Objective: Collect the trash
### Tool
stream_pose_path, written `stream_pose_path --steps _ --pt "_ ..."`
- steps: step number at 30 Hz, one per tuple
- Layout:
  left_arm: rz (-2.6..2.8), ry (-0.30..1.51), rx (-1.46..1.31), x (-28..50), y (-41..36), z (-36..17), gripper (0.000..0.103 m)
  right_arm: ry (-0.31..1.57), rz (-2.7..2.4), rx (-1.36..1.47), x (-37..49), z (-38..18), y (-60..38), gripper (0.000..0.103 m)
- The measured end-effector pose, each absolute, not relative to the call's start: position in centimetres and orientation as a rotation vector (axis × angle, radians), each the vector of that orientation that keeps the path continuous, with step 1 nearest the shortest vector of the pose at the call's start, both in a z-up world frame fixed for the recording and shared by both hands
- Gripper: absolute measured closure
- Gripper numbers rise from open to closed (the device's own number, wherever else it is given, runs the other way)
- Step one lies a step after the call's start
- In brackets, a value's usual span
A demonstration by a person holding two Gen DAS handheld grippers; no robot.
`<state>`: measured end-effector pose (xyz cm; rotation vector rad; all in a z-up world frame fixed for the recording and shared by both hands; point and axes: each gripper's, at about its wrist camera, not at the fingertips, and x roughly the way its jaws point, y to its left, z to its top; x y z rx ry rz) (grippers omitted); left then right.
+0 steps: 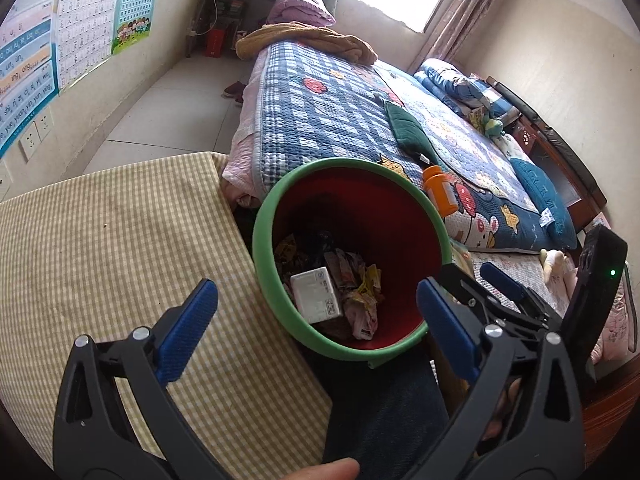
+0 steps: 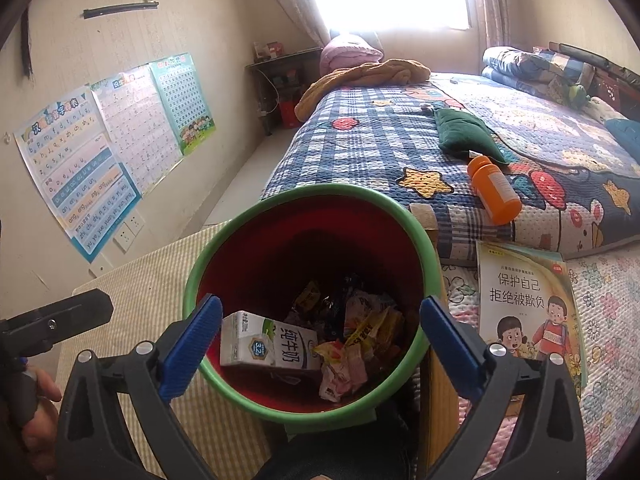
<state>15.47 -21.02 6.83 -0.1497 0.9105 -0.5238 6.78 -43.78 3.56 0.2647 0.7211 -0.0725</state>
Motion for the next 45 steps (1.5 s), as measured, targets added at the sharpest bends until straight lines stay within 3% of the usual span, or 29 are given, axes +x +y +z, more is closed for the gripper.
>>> stream_pose_path --steps 22,45 --pt "-0.040 0.699 -0.191 6.6 -4.3 8.2 0.006 0.654 0.153 0.093 3.7 6.5 -28.2 0.007" --pt "-0.030 0.734 -0.145 4.7 -3.5 7.5 0.006 0.638 0.107 0.039 2.7 7.0 -26.8 0.007"
